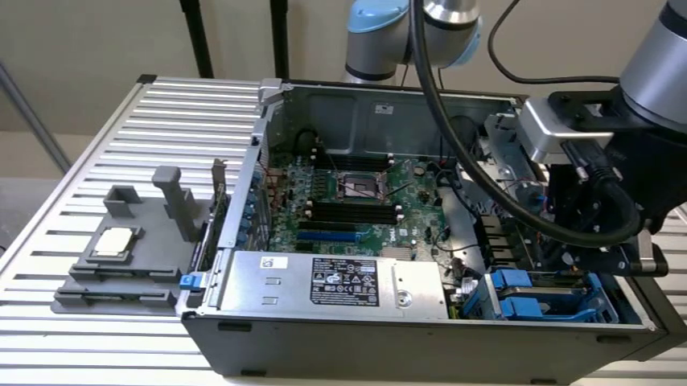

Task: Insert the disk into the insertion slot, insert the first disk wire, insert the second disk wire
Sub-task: 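Insert the second disk wire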

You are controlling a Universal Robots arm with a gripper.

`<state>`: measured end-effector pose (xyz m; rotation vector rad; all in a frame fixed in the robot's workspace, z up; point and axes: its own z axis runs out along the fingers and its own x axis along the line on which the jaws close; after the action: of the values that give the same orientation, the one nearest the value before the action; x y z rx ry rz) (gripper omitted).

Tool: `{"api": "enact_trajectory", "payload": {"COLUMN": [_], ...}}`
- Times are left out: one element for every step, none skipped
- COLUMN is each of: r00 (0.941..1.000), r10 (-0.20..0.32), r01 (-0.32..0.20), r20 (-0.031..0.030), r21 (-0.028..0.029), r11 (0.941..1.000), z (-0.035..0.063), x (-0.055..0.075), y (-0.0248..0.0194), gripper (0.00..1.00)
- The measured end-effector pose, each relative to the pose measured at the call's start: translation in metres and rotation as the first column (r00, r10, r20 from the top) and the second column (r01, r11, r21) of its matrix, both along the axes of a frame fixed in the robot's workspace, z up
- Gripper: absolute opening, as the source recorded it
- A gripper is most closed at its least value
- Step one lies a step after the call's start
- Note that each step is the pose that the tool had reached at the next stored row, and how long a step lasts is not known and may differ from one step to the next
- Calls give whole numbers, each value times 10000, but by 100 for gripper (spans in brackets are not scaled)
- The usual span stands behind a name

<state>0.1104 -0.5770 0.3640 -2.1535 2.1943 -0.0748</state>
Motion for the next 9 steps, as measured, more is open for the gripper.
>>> {"api": "enact_trajectory", "payload": {"r00": [10000,10000,10000,9999,9999,9999,9998,9998,9998], "r10": [0,0,0,0,-1,-2,-2,-2,-3], "r01": [0,0,-1,-2,-2,-2,-2,-4,-4], "r20": [24,54,85,115,144,168,186,204,220], "r21": [37,83,130,172,208,235,259,286,310], "r11": [10000,10000,9999,9999,9998,9997,9997,9996,9995], "z": [-11,-20,-31,-40,-52,-64,-77,-91,-106], "x": [-2,-3,-3,-3,-3,-3,-4,-4,-4], "y": [-1,-1,-1,-1,-3,-7,-12,-16,-20], "gripper": [16,16,16,16,16,16,16,16,16]}}
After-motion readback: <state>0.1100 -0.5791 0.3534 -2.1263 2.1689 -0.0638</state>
